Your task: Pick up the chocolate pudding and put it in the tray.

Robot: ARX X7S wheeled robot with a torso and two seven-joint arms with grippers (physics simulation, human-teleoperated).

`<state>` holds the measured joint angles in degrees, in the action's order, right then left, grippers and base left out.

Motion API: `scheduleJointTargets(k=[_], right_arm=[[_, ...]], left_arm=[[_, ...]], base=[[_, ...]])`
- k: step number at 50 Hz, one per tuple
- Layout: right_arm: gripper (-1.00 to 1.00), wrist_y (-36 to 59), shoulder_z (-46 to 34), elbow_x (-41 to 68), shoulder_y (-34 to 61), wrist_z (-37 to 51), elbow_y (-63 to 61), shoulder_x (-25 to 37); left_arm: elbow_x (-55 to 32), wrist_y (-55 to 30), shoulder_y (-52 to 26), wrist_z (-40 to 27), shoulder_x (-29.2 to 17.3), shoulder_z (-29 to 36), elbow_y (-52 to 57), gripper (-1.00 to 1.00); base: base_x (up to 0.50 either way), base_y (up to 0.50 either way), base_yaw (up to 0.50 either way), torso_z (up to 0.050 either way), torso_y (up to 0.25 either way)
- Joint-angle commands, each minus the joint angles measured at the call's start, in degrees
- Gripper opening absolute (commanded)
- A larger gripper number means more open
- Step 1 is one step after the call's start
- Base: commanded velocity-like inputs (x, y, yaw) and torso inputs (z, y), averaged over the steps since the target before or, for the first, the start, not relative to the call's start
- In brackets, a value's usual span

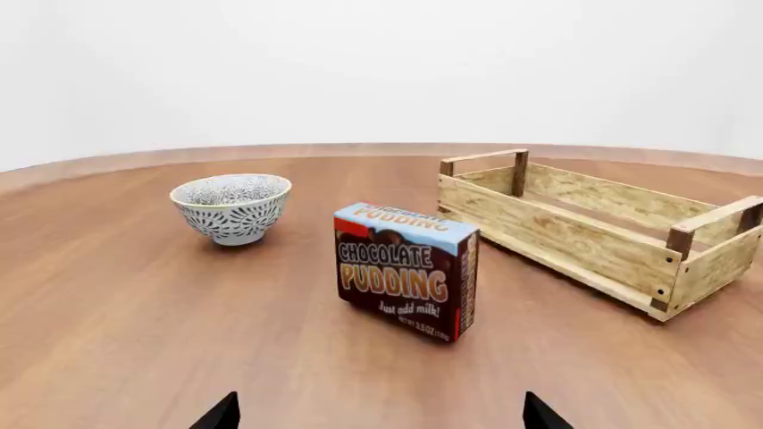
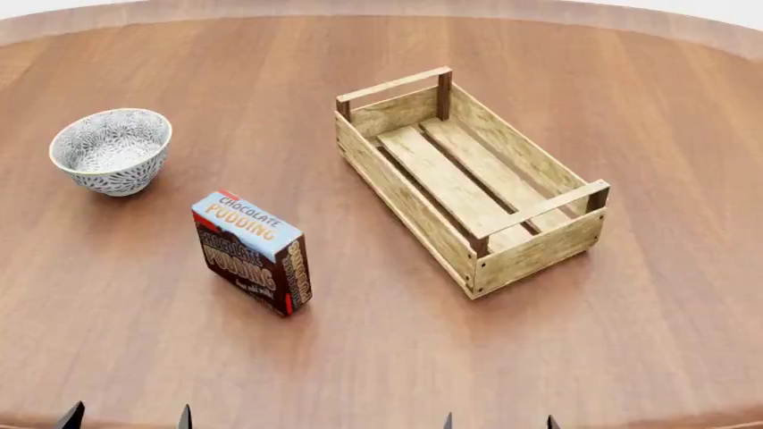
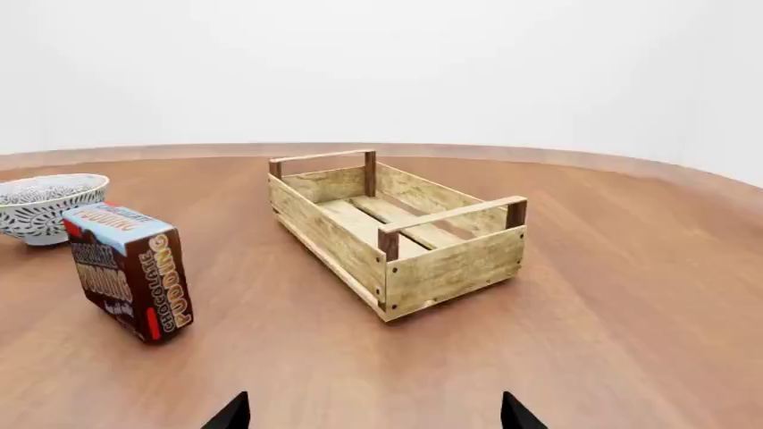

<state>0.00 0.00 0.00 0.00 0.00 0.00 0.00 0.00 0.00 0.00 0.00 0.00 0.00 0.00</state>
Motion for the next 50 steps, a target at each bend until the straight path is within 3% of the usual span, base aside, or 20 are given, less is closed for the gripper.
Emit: scheduleJointTargets(k=[1, 20, 50], right_arm=[[1.0, -0.81, -1.76, 1.34, 0.36, 1.73, 1.12, 1.33], [1.0, 5.88, -4.1, 0.95, 2.98, 5.02, -8.42, 4.46], [1.0, 6.59, -5.77, 3.53, 4.24, 7.3, -8.85, 6.23]], left_arm=[[-1.14, 0.8, -0.32, -1.33, -1.13, 1.35, -1.07, 1.0], [-4.34, -6.99, -1.03, -4.4, -4.47, 2.3, 10.18, 1.0], [-7.12, -8.97, -0.17, -6.39, -6.45, 4.59, 14.24, 1.0]], base=[[0.0, 0.0, 0.0, 0.0, 0.0], [0.05, 0.04, 0.0, 0.0, 0.0], [0.37, 0.11, 0.0, 0.0, 0.0]])
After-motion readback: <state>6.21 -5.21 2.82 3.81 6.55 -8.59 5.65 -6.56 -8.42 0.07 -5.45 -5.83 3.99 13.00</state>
